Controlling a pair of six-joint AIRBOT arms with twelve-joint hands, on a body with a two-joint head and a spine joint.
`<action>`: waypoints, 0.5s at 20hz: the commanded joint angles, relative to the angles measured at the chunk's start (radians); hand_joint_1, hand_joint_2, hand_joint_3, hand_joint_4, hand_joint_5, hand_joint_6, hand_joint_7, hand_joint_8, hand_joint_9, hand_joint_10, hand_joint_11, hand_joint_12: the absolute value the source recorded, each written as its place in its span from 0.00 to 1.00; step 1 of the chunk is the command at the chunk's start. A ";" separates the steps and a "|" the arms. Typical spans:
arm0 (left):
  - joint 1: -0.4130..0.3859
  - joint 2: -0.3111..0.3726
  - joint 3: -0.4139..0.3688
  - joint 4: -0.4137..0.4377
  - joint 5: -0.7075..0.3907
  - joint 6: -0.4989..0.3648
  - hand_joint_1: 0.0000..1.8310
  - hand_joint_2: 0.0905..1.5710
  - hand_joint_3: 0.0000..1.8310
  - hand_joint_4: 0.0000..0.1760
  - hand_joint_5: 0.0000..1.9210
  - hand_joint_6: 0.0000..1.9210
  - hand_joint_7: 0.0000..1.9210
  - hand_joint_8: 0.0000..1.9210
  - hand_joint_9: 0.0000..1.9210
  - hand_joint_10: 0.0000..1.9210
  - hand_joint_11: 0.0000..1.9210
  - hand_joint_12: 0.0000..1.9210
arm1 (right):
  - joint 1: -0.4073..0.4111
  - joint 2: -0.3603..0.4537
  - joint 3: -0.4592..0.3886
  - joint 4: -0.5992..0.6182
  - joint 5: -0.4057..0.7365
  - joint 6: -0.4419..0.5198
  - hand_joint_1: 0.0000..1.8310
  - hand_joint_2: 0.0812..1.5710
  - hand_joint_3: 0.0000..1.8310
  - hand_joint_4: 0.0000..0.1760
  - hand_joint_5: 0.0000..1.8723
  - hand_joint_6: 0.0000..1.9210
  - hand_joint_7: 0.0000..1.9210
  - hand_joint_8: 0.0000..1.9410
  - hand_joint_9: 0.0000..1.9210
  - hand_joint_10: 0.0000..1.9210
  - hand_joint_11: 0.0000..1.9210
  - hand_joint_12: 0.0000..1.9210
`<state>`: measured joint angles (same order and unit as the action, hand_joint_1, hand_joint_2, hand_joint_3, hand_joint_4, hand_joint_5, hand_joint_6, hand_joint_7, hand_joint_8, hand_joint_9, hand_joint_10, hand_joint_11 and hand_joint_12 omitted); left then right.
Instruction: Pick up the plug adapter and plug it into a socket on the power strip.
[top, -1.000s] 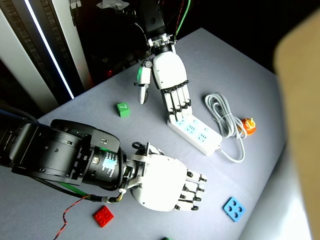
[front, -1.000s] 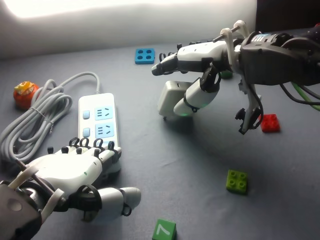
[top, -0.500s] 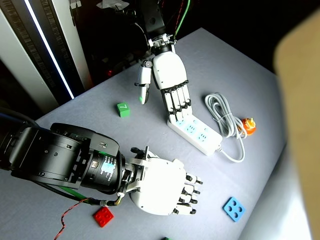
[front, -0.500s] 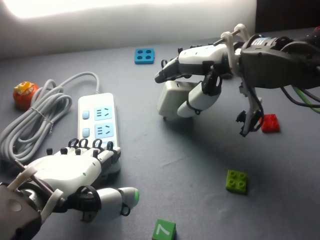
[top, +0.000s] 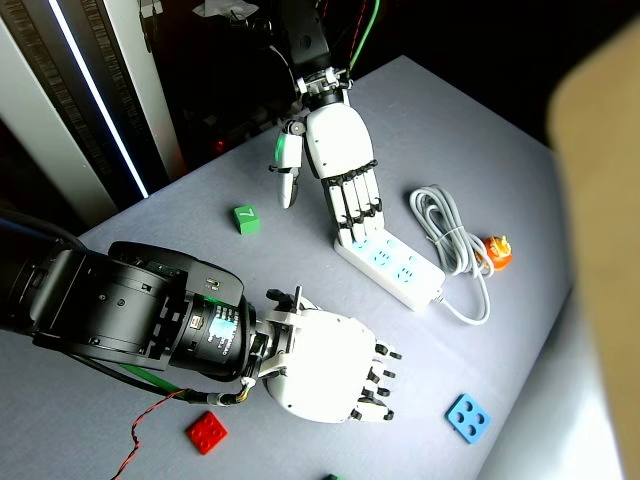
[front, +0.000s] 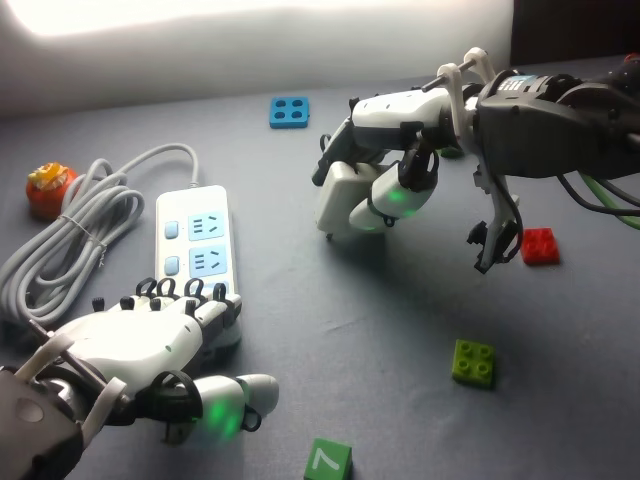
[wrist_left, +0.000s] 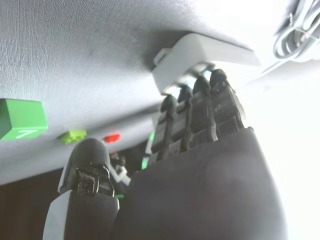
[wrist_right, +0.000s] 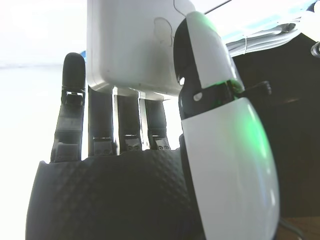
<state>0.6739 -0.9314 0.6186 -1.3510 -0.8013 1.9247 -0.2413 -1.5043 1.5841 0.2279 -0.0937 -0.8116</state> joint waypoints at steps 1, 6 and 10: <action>-0.007 -0.002 -0.003 0.013 -0.027 -0.003 0.00 0.84 0.00 0.00 0.04 0.00 0.02 0.00 0.00 0.00 0.00 0.00 | 0.009 0.002 0.006 0.006 0.102 0.004 0.60 0.69 0.00 0.00 0.42 0.01 0.44 0.01 0.42 0.02 0.17 0.59; -0.008 -0.002 -0.003 0.013 -0.028 -0.003 0.00 0.84 0.00 0.00 0.04 0.00 0.03 0.00 0.01 0.00 0.00 0.00 | 0.007 0.005 0.008 0.006 0.102 -0.001 0.61 0.75 0.00 0.00 0.43 0.61 0.53 0.01 0.52 0.02 0.28 0.58; -0.006 -0.003 -0.003 0.013 -0.028 -0.004 0.00 0.83 0.00 0.00 0.04 0.00 0.04 0.00 0.02 0.01 0.00 0.00 | 0.003 0.009 0.008 0.006 0.111 -0.010 0.66 0.71 0.00 0.04 0.46 0.61 0.53 0.49 0.62 0.04 0.38 0.59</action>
<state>0.6670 -0.9314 0.6186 -1.3556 -0.8009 1.9247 -0.2424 -1.5032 1.5883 0.2245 -0.0917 -0.8265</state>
